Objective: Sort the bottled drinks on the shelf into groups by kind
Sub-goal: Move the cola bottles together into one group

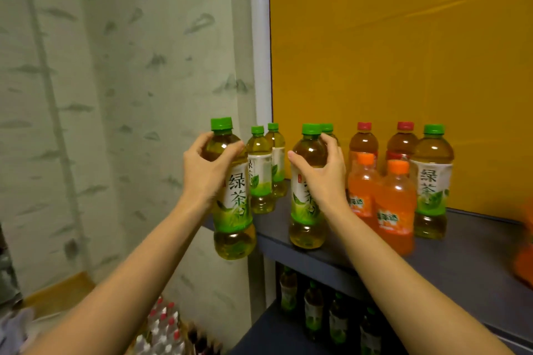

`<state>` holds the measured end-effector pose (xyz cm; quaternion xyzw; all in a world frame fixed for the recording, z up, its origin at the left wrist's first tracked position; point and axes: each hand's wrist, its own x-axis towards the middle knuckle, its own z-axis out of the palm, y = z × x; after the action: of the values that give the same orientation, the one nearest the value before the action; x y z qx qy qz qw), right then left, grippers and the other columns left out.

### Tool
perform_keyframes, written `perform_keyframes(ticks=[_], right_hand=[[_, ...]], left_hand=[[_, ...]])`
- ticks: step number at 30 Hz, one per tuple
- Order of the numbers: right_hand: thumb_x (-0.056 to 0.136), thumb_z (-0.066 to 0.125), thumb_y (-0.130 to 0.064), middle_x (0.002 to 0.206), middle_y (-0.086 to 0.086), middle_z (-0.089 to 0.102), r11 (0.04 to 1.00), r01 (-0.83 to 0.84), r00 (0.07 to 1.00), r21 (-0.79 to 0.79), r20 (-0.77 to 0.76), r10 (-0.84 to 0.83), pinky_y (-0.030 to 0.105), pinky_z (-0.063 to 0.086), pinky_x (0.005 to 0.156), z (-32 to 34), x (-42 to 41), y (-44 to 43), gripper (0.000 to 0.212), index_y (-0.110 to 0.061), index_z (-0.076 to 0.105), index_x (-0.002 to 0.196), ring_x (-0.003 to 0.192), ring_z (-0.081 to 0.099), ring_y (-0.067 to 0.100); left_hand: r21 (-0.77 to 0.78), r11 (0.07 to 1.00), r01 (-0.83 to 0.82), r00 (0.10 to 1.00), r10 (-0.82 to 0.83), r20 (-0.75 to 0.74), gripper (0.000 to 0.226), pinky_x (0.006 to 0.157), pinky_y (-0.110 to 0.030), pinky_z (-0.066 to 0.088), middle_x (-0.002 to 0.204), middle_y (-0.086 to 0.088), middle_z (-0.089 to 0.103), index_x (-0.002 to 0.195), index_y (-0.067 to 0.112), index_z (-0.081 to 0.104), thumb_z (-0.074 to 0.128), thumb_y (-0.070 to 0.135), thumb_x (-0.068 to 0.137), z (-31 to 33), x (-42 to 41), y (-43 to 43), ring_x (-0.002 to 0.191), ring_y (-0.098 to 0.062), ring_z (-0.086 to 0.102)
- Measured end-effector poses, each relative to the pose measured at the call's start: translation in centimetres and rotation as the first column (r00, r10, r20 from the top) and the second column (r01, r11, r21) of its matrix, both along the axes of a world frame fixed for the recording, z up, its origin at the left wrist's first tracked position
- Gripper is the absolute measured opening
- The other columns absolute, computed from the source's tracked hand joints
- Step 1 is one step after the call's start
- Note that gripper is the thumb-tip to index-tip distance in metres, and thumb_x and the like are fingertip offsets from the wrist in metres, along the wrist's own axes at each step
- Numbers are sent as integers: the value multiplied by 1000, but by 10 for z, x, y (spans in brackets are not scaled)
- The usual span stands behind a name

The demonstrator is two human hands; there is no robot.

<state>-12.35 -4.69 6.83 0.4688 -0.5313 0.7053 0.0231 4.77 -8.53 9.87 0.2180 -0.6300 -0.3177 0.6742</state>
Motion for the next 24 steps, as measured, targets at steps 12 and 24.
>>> perform_keyframes(ticks=[12,24], right_hand=[[73,75,-35,127,-5,41,992,99,995,82,-7,-99,24,35,93,-11,-15,-100,72,-21,35,132,116,39,8],[69,61,-63,139,0,44,969,204,978,137,9,-207,46,40,105,-30,-21,-119,80,-37,23,135,129,43,19]], left_hand=[[36,997,66,997,-67,48,23,61,-3,46,85,15,58,91,28,57,72,17,77,-12,-23,-132,78,0,57],[32,964,263,964,-263,30,24,64,-3,46,85,14,59,92,26,57,71,13,78,-33,-58,-206,69,16,57]])
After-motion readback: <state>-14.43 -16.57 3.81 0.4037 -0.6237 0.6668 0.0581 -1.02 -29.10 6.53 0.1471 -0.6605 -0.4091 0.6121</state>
